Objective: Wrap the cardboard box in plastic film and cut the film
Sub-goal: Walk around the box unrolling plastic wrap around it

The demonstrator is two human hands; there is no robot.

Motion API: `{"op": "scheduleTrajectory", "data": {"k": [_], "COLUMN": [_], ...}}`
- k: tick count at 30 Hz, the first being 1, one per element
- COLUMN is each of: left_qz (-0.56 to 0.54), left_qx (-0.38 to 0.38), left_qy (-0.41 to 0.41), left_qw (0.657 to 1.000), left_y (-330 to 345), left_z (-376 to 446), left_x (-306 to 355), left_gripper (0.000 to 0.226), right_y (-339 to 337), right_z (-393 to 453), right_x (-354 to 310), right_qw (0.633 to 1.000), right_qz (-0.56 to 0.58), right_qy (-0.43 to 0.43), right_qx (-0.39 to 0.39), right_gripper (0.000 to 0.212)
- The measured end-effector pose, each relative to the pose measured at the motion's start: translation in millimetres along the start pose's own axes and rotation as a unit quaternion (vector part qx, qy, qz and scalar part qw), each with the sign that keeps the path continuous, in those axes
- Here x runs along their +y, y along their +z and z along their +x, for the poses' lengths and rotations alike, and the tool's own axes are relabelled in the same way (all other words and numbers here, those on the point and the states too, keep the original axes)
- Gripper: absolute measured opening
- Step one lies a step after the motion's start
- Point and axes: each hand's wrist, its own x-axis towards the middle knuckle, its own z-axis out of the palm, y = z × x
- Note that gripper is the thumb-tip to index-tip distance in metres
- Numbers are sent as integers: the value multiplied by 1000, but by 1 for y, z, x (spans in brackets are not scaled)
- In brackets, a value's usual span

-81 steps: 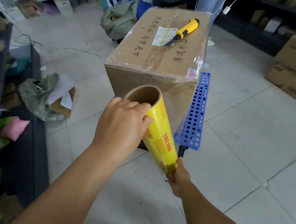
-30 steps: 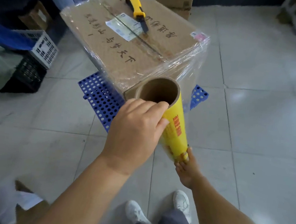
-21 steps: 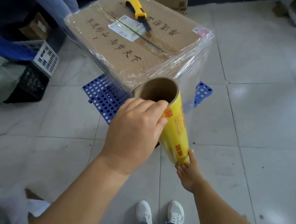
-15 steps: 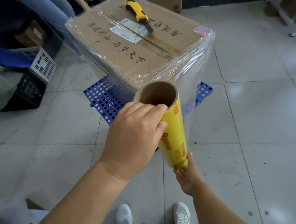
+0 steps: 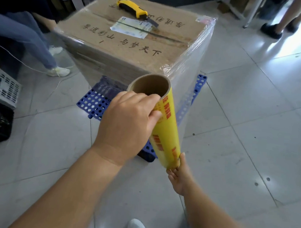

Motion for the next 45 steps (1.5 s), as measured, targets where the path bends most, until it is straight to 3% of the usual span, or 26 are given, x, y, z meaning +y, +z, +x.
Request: {"op": "scheduleTrajectory", "data": {"k": [23,29,38,45], "left_qz": [-40,-63,-80,-104], "left_qx": [-27,-54,-72,-80], "left_qy": [122,192,253,282], "left_qw": [991,978,961,951], "left_y": [-33,-31,-38,-39], "left_z": [-10,5,33,46], "left_x": [-158,-199,-258,-293], "left_gripper": [21,22,21,22], "right_y": [162,203,268,307], "right_z": [17,27,36,34], "right_x": [66,66,68,75], "right_qw": [980,957,930,909], "right_qz": [181,265,336,383], "right_qy": [-64,-82,-115,-124], "right_qx": [57,81,95,107], "right_gripper": [77,83,66,66]}}
